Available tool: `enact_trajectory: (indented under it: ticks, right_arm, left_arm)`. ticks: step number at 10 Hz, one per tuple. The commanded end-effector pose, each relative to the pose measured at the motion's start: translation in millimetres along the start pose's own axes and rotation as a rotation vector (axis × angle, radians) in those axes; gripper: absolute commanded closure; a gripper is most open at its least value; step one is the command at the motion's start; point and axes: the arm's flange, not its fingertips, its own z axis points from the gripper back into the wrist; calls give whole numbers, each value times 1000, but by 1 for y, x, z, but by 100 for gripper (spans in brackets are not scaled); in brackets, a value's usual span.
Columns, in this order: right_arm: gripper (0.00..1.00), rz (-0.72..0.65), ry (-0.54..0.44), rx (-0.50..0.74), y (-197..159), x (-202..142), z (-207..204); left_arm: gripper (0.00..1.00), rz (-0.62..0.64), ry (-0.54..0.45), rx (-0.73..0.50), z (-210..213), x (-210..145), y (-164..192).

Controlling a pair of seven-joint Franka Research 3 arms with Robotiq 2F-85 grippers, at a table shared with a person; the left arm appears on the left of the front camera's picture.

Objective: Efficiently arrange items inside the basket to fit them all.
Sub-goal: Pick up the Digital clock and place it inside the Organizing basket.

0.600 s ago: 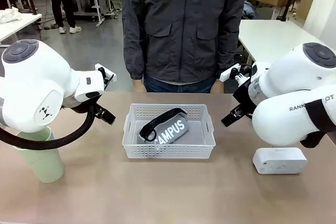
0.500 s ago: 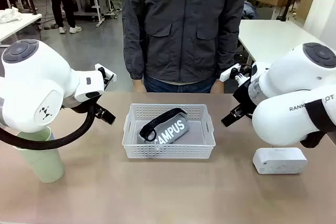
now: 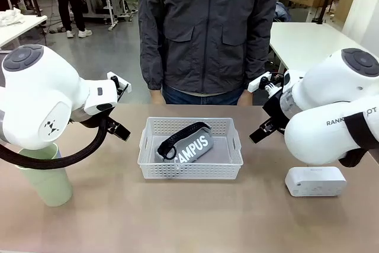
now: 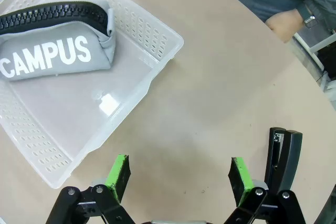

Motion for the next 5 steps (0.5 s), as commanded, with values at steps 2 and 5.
enact_trajectory:
  ticks: [2, 5]
  right_arm:
    - [0, -1, 0, 0, 0, 0, 0]
    - [0, -1, 0, 0, 0, 0, 0]
  left_arm:
    - [0, -1, 0, 0, 0, 0, 0]
    - [0, -1, 0, 0, 0, 0, 0]
